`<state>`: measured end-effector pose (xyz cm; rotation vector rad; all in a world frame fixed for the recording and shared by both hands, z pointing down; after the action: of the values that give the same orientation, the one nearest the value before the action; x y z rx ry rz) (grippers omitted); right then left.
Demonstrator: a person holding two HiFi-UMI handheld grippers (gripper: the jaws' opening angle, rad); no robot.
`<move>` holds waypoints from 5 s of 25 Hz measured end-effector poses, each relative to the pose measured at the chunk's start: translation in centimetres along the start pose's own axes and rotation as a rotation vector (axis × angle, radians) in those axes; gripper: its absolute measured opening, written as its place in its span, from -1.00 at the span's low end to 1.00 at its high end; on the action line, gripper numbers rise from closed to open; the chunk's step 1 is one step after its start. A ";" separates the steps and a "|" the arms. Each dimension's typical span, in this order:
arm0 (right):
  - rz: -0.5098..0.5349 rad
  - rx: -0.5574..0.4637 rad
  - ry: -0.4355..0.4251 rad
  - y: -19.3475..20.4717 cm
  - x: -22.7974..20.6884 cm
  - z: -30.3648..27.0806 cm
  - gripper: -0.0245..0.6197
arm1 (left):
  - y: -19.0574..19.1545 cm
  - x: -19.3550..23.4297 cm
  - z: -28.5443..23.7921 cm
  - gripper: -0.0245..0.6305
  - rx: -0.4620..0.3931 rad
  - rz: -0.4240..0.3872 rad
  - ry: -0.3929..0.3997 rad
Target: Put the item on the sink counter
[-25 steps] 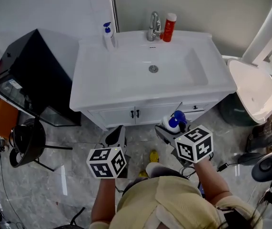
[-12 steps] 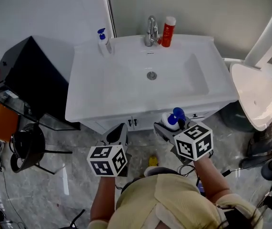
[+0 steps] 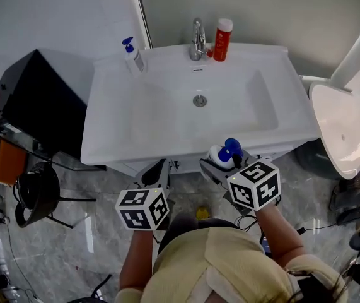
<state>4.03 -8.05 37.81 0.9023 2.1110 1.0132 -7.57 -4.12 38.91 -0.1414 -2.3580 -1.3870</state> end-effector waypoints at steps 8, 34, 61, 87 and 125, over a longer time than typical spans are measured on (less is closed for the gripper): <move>-0.015 0.002 -0.003 -0.6 -0.8 -1.2 -0.27 | -0.5 0.9 -1.2 -0.80 0.003 0.015 -0.005; -0.081 0.029 0.111 -6.2 -2.7 -11.5 -0.27 | -6.8 9.1 -6.9 -0.80 0.074 -0.014 0.131; -0.059 0.073 0.161 -9.7 -7.8 -18.0 -0.27 | -10.4 13.8 -12.9 -0.80 0.099 0.024 0.155; 0.003 0.174 0.003 -7.4 -13.8 -27.1 -0.27 | -9.6 16.9 -21.2 -0.80 0.170 0.089 0.021; 0.098 0.147 -0.010 -2.8 -16.6 -33.9 -0.27 | -6.1 19.9 -28.4 -0.80 0.247 0.117 -0.049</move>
<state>-13.09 -36.03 56.77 1.0896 2.1730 0.9081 -19.39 -33.77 53.78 -0.2412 -2.4948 -1.0402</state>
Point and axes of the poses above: the fingertips, and each gripper's own axes: z backward along the fingers, x to its left, y out of its underside, the point moved 1 cm from there along z, backward along the fingers, and after that the axes turned 5 degrees about y, right-handed, at the moved point
